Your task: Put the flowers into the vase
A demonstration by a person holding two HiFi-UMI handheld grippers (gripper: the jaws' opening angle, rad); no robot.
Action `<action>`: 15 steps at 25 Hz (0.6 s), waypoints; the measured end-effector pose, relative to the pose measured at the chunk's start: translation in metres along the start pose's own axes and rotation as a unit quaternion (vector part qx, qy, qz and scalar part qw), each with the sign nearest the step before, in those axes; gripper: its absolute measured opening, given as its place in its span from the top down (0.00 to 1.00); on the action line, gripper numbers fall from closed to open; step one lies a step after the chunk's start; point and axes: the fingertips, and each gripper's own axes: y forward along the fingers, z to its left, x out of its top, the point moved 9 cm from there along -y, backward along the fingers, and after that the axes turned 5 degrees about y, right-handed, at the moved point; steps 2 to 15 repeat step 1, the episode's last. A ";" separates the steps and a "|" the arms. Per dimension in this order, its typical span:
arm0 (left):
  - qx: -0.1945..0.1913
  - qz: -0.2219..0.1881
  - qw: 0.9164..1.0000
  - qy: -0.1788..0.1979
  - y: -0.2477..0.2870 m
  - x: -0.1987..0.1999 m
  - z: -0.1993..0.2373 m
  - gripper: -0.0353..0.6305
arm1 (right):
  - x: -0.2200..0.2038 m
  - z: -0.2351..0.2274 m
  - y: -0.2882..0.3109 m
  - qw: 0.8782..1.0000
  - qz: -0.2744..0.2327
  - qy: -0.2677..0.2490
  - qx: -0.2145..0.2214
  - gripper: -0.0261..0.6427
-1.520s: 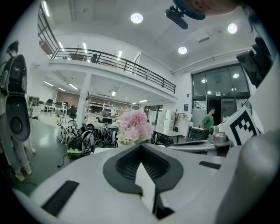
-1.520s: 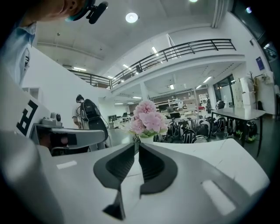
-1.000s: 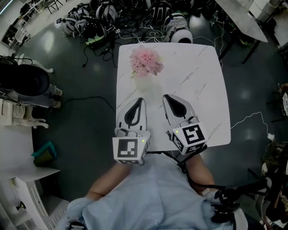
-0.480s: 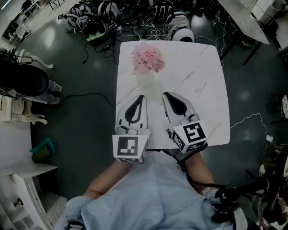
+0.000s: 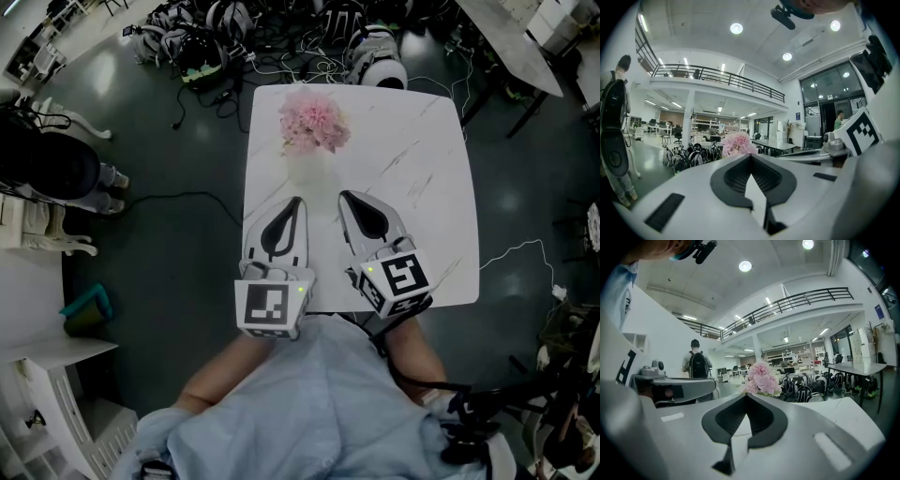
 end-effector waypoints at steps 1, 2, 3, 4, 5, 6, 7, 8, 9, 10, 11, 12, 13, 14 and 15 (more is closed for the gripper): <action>0.000 -0.001 1.000 -0.001 0.000 0.000 0.001 0.94 | 0.000 0.000 0.001 1.000 0.000 0.000 0.000 0.96; 0.000 -0.001 1.000 -0.001 0.000 0.000 0.001 0.94 | 0.000 0.000 0.001 1.000 0.000 0.000 0.000 0.96; 0.000 -0.001 1.000 -0.001 0.000 0.000 0.001 0.94 | 0.000 0.000 0.001 1.000 0.000 0.000 0.000 0.96; 0.000 -0.001 1.000 -0.001 0.000 0.000 0.001 0.94 | 0.000 0.000 0.001 1.000 0.000 0.000 0.000 0.96; 0.000 -0.001 1.000 -0.001 0.000 0.000 0.001 0.94 | 0.000 0.000 0.001 1.000 0.000 0.000 0.000 0.96; 0.000 -0.001 1.000 -0.001 0.000 0.000 0.001 0.94 | 0.000 0.000 0.001 1.000 0.000 0.000 0.000 0.96; 0.000 -0.001 1.000 -0.001 0.000 0.000 0.001 0.94 | 0.000 0.000 0.001 1.000 0.000 0.000 0.000 0.96; 0.000 -0.001 1.000 -0.001 0.000 0.000 0.001 0.94 | 0.000 0.000 0.001 1.000 0.000 0.000 0.000 0.96; 0.000 -0.001 1.000 -0.001 0.000 0.000 0.001 0.94 | 0.000 0.000 0.001 1.000 0.000 0.000 0.000 0.96; 0.000 -0.001 1.000 -0.001 0.000 0.000 0.001 0.94 | 0.000 0.000 0.001 1.000 0.000 0.000 0.000 0.96; 0.000 -0.001 1.000 -0.001 0.000 0.000 0.001 0.94 | 0.000 0.000 0.001 1.000 0.000 0.000 0.000 0.96; 0.000 -0.001 1.000 -0.001 0.000 0.000 0.001 0.94 | 0.000 0.000 0.001 1.000 0.000 0.000 0.000 0.96; 0.000 -0.001 1.000 -0.001 0.000 0.000 0.001 0.94 | 0.000 0.000 0.001 1.000 0.000 0.000 0.000 0.96; 0.000 -0.001 1.000 -0.001 0.000 0.000 0.001 0.94 | 0.000 0.000 0.001 1.000 0.000 0.000 0.000 0.96; 0.000 -0.001 1.000 -0.001 0.000 0.000 0.001 0.94 | 0.000 0.000 0.001 1.000 0.000 0.000 0.000 0.96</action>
